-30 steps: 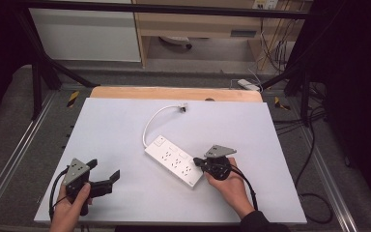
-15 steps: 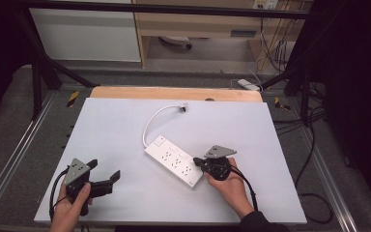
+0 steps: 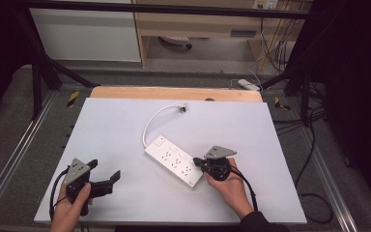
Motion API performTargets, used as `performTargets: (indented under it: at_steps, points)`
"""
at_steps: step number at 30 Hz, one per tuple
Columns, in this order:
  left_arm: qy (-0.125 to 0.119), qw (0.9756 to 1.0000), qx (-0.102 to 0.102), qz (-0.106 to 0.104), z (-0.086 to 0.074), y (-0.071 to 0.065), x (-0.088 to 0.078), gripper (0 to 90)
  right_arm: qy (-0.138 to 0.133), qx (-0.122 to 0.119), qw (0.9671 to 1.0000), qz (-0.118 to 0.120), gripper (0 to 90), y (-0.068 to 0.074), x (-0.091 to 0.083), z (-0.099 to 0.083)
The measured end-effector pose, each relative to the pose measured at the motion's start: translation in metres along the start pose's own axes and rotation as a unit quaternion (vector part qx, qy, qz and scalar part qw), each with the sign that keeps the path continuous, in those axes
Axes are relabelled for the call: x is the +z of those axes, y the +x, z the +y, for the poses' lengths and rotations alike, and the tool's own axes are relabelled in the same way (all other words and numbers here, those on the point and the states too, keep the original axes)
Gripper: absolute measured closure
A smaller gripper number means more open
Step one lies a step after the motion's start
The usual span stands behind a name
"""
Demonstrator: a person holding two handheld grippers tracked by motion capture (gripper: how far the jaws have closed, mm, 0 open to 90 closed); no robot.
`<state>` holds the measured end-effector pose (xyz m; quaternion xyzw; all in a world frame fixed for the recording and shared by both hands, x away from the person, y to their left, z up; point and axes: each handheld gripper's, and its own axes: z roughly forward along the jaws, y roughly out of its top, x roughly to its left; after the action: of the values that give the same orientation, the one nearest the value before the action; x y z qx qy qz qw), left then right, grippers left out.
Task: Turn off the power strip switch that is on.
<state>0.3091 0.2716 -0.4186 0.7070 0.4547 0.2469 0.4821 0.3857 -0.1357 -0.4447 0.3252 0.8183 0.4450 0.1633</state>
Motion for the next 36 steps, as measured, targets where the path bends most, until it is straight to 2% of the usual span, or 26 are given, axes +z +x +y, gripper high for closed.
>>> performTargets:
  at_steps: [36]
  points:
    - [0.001, 1.0, 0.0, -0.001, -0.0001, -0.0002, 0.0002, 5.2, -0.004, -0.004, 1.0, -0.002, 90.0, 0.0009, 0.0001, -0.0012]
